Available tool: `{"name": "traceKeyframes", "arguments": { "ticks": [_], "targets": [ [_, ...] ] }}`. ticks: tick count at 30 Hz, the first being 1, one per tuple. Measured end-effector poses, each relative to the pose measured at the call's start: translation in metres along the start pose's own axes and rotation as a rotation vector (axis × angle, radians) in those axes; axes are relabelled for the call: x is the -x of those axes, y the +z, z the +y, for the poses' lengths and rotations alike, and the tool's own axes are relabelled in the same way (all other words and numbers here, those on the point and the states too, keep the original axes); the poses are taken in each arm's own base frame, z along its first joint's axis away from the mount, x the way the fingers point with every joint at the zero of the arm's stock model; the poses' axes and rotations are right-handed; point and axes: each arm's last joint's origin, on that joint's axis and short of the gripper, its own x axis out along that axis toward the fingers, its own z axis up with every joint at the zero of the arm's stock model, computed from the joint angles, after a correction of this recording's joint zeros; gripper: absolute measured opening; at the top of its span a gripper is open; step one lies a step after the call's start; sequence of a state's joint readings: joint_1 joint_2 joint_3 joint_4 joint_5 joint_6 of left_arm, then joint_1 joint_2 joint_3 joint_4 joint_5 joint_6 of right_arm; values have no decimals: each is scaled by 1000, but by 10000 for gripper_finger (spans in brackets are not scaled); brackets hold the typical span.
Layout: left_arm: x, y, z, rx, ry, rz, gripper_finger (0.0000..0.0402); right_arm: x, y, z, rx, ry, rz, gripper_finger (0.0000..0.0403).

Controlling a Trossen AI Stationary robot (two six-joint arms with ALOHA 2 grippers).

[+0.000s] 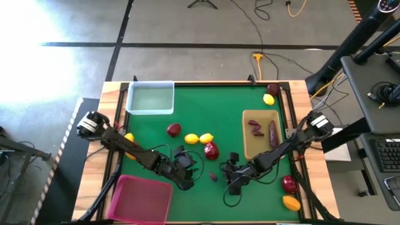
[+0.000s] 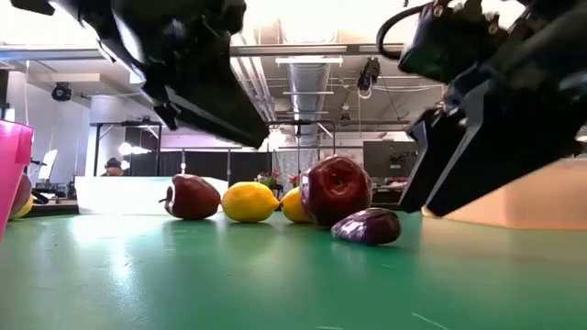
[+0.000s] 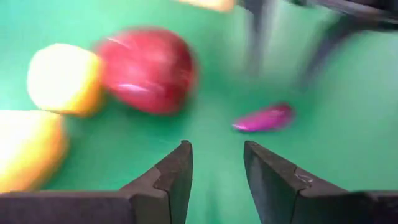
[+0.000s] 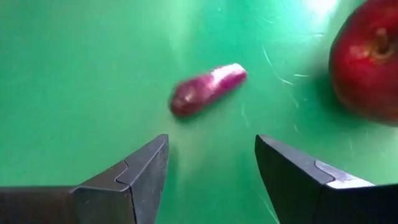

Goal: Sort produce into baskets
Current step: Put the small eggplant into the orange transparent bin

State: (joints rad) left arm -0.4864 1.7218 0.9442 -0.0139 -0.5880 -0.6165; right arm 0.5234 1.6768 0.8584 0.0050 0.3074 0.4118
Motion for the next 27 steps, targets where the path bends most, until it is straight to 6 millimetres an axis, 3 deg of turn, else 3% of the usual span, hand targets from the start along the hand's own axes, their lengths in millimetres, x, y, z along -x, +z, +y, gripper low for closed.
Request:
{"name": "traceKeyframes", "arguments": {
  "ticks": [3,7,15,21,27],
  "targets": [
    [0,-1,-1,-22,122,-175,128,8,4,2,-3,9,-10,231],
    [-3,3,-2,-159,146,-254,125,11,7,3,-24,16,-31,231],
    [4,39,11,-360,183,-337,100,3,4,3,-48,8,-29,231],
    [-9,45,33,-344,142,-328,73,0,1,0,-57,-90,-46,231],
    [-8,39,42,-236,106,-467,61,0,2,-3,-92,-122,-60,231]
  ]
}}
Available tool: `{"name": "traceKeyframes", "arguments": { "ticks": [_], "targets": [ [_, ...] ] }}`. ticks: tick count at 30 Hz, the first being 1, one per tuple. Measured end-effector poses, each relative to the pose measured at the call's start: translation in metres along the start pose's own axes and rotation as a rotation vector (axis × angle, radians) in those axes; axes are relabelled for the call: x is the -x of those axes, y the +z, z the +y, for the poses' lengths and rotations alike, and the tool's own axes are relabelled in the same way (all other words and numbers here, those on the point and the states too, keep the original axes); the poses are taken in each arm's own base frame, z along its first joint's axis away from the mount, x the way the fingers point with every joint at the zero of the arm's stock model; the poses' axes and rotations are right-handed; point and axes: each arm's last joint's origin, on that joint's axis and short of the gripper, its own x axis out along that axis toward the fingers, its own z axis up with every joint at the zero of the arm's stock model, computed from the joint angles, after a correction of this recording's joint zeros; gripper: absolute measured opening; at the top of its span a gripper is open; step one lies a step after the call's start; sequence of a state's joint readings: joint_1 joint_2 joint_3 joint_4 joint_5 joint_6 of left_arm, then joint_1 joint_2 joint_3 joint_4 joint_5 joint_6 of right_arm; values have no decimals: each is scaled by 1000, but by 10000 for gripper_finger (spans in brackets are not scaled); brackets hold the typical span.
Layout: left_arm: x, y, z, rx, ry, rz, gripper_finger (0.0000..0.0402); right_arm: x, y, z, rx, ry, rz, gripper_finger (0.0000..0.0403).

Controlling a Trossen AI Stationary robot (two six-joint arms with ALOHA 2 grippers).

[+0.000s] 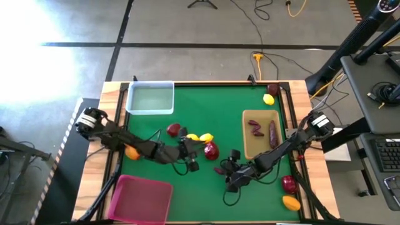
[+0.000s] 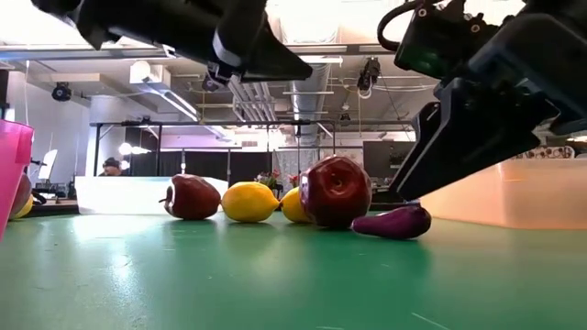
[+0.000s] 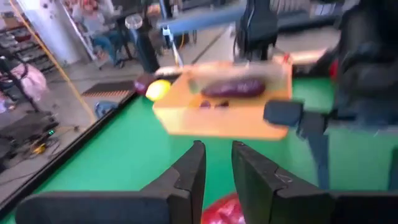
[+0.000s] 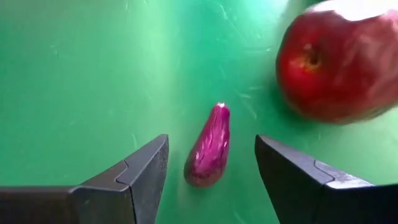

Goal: Sort produce into baskets
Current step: Put the small eggplant into the orange transparent bin

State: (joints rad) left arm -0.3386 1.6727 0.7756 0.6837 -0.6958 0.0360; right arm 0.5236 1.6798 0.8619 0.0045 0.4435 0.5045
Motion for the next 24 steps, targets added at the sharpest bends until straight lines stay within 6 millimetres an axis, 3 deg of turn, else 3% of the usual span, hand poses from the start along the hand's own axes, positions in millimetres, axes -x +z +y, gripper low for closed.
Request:
{"name": "traceKeyframes", "arguments": {
  "ticks": [6,12,20,24],
  "targets": [
    [12,-8,8,112,-57,-154,59,-17,-14,1,-38,-33,51,231],
    [19,-20,13,121,-78,-171,59,-31,-22,0,-75,-65,67,217],
    [19,-22,15,92,-37,-159,59,-23,-16,-2,-65,-48,66,121],
    [20,-22,15,72,9,-153,59,1,8,-5,-153,-18,22,72]
  ]
}}
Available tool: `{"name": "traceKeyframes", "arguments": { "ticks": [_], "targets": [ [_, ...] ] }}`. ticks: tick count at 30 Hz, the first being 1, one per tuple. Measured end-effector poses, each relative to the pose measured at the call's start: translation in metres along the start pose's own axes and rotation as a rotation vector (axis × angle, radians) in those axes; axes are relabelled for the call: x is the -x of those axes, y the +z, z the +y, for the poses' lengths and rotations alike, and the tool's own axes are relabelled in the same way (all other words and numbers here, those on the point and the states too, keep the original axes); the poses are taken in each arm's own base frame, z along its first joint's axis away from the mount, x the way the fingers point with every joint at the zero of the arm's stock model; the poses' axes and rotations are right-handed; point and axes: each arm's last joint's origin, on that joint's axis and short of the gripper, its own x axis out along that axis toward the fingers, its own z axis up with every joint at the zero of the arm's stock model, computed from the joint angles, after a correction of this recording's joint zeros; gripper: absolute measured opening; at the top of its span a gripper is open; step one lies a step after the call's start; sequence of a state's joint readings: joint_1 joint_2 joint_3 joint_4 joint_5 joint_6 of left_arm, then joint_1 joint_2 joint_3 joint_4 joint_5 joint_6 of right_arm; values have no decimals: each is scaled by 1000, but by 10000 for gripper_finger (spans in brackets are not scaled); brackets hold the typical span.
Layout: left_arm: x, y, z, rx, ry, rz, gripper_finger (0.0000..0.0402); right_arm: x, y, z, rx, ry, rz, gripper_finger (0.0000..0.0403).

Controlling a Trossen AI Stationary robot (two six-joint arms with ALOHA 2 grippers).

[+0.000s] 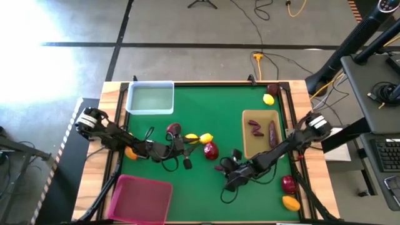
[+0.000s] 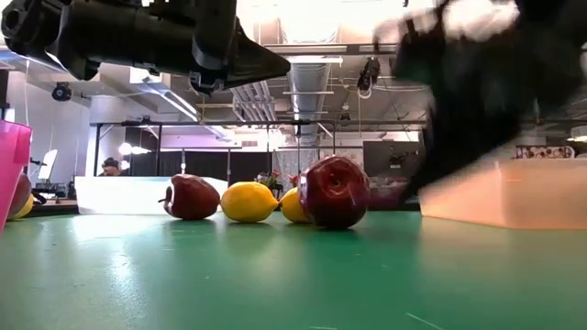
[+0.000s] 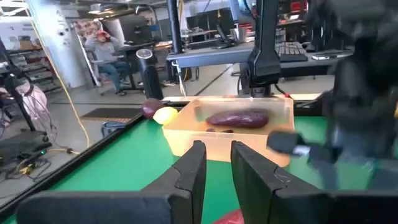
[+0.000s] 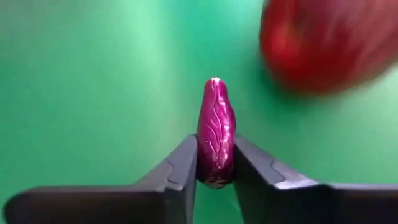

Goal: Sort produce into baskets
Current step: Put the small eggplant into the orange transparent bin

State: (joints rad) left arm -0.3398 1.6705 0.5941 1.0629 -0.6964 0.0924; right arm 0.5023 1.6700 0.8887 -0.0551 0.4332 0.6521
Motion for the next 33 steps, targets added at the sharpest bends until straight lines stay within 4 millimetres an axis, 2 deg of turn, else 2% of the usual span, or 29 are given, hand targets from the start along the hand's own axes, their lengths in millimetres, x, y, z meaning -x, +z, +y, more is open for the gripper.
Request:
{"name": "traceKeyframes", "arguments": {
  "ticks": [4,8,11,15,19,24,28,33],
  "targets": [
    [2,2,-1,1,-11,-5,59,50,29,-7,-38,7,-31,50],
    [3,5,-1,9,-12,-13,59,103,39,-37,-83,-132,25,53],
    [3,6,-1,11,-15,-15,59,134,31,-71,-184,-332,68,57],
    [3,7,-2,14,-17,-19,59,153,7,-110,-350,-550,156,57],
    [1,10,-3,22,-16,-28,59,145,-20,-131,-481,-625,194,57],
    [0,13,-4,24,-17,-30,59,112,-42,-137,-535,-484,245,58],
    [-1,13,-5,30,-20,-24,59,94,-48,-140,-536,-464,272,60],
    [2,19,-5,47,-23,-40,59,87,-50,-142,-468,-486,332,86]
  ]
}}
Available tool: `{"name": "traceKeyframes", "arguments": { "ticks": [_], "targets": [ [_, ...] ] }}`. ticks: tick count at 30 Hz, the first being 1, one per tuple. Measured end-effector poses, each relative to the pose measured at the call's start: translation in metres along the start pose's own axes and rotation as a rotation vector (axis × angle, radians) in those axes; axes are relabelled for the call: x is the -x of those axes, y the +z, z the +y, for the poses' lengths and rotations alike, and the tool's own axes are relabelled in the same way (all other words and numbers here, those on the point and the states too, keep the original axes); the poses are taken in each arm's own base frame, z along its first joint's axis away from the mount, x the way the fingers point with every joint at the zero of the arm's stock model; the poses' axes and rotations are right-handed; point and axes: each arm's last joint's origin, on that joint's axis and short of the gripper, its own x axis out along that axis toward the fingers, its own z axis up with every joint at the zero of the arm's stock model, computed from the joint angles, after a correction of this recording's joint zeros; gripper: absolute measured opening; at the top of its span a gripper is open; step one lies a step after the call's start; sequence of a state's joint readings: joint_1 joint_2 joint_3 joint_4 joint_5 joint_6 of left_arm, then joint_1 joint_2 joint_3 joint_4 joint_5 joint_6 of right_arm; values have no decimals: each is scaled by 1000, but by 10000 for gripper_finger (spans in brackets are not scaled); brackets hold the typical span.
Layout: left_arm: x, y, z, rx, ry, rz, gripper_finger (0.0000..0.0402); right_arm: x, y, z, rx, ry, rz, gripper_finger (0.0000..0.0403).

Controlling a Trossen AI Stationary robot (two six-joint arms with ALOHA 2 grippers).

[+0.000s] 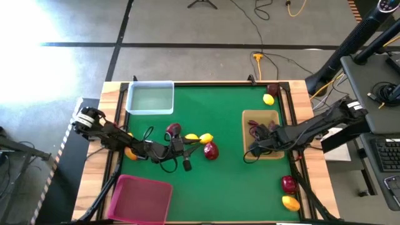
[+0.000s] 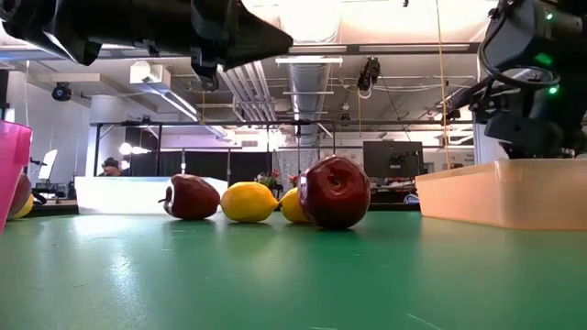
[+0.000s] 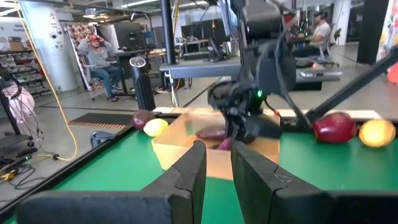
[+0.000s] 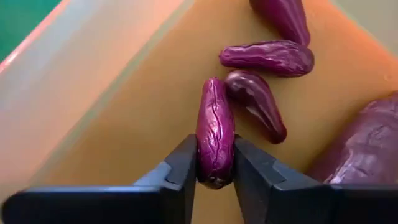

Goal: Sort produce into baskets
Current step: Put the small eggplant into the orange transparent bin, then put the lemon into the transparent bin

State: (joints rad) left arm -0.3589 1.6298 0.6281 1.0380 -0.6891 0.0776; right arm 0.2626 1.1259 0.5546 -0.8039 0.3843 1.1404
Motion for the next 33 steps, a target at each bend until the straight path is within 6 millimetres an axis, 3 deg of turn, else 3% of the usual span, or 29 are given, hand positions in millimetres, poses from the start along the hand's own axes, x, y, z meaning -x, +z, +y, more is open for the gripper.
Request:
{"name": "traceKeyframes", "arguments": {
  "ticks": [5,9,14,21,26,33],
  "targets": [
    [14,12,-3,-38,-43,54,59,5,4,4,36,-6,7,137],
    [27,16,4,-15,35,167,59,27,14,10,81,16,9,173],
    [29,12,21,5,51,290,78,54,27,22,136,48,-144,198],
    [5,-6,51,62,-104,530,181,72,23,38,188,106,-328,218],
    [-16,-9,69,-80,-130,677,256,77,17,44,215,143,-371,231],
    [-32,-31,81,-118,-186,778,304,79,16,46,220,175,-327,239]
  ]
}}
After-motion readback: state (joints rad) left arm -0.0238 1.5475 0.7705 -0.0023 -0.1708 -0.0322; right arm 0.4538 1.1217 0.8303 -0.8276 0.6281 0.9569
